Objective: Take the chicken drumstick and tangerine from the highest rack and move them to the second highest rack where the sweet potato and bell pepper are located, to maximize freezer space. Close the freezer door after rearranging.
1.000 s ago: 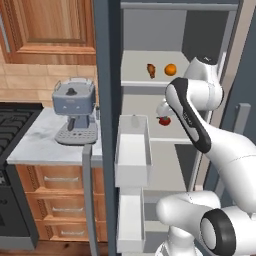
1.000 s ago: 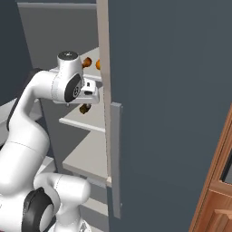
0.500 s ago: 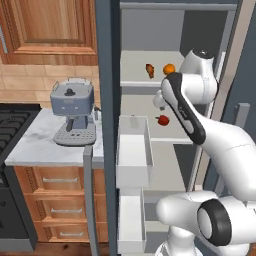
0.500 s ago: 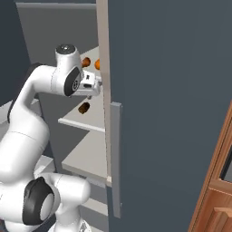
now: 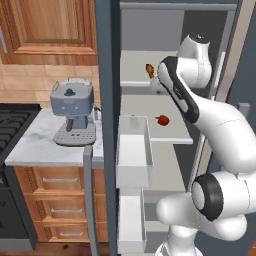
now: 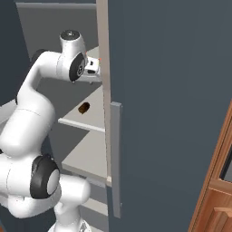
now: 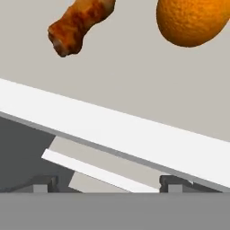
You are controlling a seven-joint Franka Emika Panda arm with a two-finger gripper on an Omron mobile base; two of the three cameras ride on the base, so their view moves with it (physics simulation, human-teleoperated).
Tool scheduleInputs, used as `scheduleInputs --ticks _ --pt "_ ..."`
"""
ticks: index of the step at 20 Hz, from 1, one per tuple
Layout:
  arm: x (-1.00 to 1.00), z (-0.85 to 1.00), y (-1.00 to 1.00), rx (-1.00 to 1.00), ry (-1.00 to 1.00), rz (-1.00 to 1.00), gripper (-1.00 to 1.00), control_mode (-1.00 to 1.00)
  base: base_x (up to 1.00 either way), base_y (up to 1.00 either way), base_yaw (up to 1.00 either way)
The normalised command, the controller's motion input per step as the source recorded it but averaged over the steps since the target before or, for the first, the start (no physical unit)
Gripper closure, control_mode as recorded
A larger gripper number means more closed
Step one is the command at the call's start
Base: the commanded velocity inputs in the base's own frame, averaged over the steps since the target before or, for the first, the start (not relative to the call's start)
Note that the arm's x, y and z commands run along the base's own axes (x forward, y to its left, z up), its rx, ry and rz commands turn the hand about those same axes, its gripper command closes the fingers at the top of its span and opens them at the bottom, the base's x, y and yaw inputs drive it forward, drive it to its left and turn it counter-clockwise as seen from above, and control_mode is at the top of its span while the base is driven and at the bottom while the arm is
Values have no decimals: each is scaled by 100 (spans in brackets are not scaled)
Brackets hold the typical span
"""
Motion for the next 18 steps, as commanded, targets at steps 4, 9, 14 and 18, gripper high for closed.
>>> scheduleInputs --ticks 4,9,14,18 --pt "64 3 -27 0 0 -19 -100 -100 0 0 0" --pt "56 25 -9 0 -7 -29 -100 -100 0 0 0" --pt "11 6 -5 -5 -37 -13 -100 -100 0 0 0" --pt "1 -6 -10 -8 -36 -22 -100 -100 0 0 0"
